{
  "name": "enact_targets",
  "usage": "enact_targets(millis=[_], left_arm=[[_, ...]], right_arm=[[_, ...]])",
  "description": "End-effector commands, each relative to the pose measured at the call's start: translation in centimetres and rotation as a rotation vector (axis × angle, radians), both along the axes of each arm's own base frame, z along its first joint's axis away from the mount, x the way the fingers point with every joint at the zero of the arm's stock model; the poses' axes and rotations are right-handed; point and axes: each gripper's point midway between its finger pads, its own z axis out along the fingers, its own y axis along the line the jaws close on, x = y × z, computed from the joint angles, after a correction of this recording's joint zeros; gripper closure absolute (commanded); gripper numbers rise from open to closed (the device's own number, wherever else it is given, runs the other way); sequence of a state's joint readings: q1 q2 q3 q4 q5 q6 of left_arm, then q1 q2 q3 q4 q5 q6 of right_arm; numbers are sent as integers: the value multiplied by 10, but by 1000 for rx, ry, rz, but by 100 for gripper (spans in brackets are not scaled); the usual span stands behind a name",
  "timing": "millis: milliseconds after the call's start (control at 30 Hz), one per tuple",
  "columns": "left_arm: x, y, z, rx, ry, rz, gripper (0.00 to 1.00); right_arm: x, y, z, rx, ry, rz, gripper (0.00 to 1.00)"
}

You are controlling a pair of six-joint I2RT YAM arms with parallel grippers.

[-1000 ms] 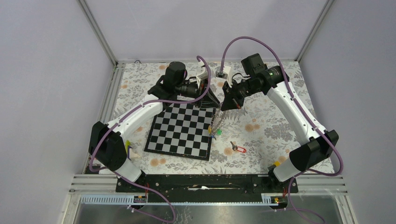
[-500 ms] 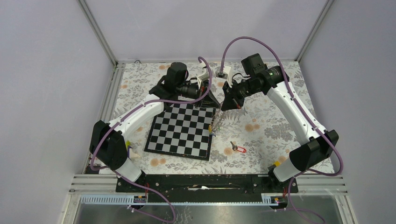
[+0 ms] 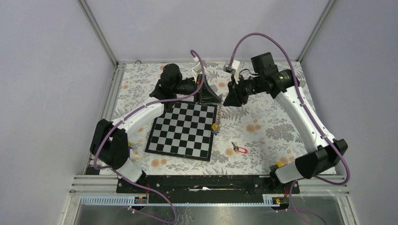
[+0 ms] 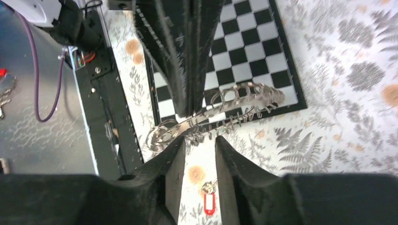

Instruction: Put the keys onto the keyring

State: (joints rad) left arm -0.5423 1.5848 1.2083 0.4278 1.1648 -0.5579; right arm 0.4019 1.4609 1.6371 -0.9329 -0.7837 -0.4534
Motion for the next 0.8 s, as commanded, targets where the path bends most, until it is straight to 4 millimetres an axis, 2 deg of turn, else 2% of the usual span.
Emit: enact_targets(millis=[0,133,267,400,767], left_arm=[[-9,10,57,-178,-18,-28,100],[-9,11,57,-216,34,-6,100],[-8,11,55,-232,59,5,100],[-9,11,54,-238,66,0,100],[-5,10,47,-227,73,14,100]], right_arm=[[1,4,44,157,-125,-9,61],[1,3,50,217,-90,-12,55],[1,6,52,262,-56,-2,55],[5,8,45,288,-14,-12,57],[-12,14,43,366,63,82,60]])
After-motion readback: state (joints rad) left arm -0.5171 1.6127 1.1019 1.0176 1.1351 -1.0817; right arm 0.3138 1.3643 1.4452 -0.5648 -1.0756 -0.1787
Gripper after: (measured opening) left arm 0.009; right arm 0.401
